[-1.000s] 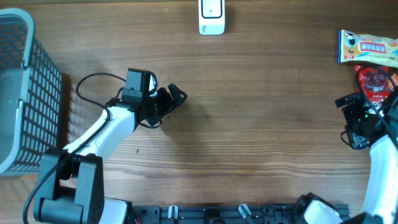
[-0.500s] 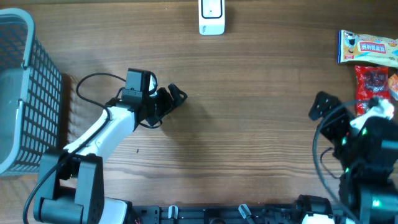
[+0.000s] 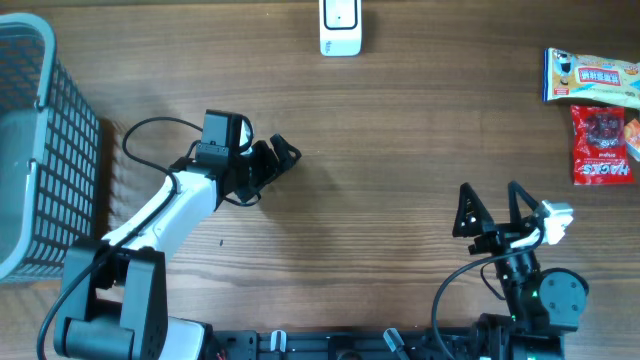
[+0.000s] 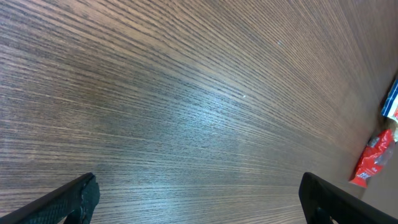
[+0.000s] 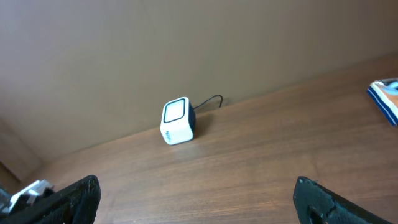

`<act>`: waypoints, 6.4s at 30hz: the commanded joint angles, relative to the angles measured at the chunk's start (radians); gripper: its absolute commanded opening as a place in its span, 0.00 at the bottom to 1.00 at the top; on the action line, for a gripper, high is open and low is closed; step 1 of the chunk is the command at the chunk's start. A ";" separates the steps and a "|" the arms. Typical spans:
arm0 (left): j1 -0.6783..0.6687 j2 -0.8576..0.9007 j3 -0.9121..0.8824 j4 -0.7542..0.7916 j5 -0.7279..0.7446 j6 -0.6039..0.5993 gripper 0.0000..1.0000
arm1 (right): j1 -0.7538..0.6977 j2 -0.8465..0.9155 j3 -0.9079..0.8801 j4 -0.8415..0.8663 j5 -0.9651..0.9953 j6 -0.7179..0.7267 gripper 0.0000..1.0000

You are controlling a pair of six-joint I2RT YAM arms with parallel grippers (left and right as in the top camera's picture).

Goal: Scan the item barcode

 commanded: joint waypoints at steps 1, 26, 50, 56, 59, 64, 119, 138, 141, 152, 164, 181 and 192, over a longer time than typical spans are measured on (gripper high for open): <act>0.000 0.000 -0.002 0.002 -0.002 -0.002 1.00 | 0.005 -0.024 -0.037 0.042 -0.032 -0.030 1.00; 0.000 0.000 -0.002 0.002 -0.003 -0.002 1.00 | 0.088 -0.024 -0.154 0.149 0.190 -0.373 1.00; 0.000 0.000 -0.002 0.002 -0.002 -0.002 1.00 | 0.075 -0.024 -0.154 0.143 0.240 -0.371 1.00; 0.000 0.000 -0.002 0.002 -0.002 -0.002 1.00 | 0.075 -0.024 -0.154 0.144 0.238 -0.371 1.00; 0.000 0.000 -0.002 0.002 -0.002 -0.002 1.00 | 0.075 -0.024 -0.153 0.145 0.239 -0.371 1.00; 0.000 0.000 -0.002 0.002 -0.002 -0.002 1.00 | 0.075 -0.024 -0.154 0.145 0.239 -0.371 1.00; 0.026 -0.679 -0.450 0.155 -0.116 0.713 1.00 | 0.075 -0.024 -0.154 0.145 0.240 -0.371 1.00; 0.206 -1.423 -0.804 0.203 -0.197 0.713 1.00 | 0.075 -0.024 -0.153 0.145 0.240 -0.371 1.00; 0.226 -1.470 -0.813 0.217 -0.198 0.710 1.00 | 0.075 -0.024 -0.153 0.145 0.240 -0.371 1.00; 0.277 -1.600 -0.822 0.243 -0.201 0.710 1.00 | 0.075 -0.024 -0.154 0.145 0.239 -0.371 1.00; 0.277 -1.600 -0.822 0.210 -0.389 0.733 1.00 | 0.075 -0.024 -0.153 0.145 0.240 -0.371 1.00; 0.275 -1.600 -0.822 0.209 -0.410 0.785 1.00 | 0.075 -0.024 -0.154 0.145 0.240 -0.371 1.00; 0.275 -1.600 -0.822 0.216 -0.489 0.703 1.00 | 0.075 -0.024 -0.153 0.145 0.240 -0.371 1.00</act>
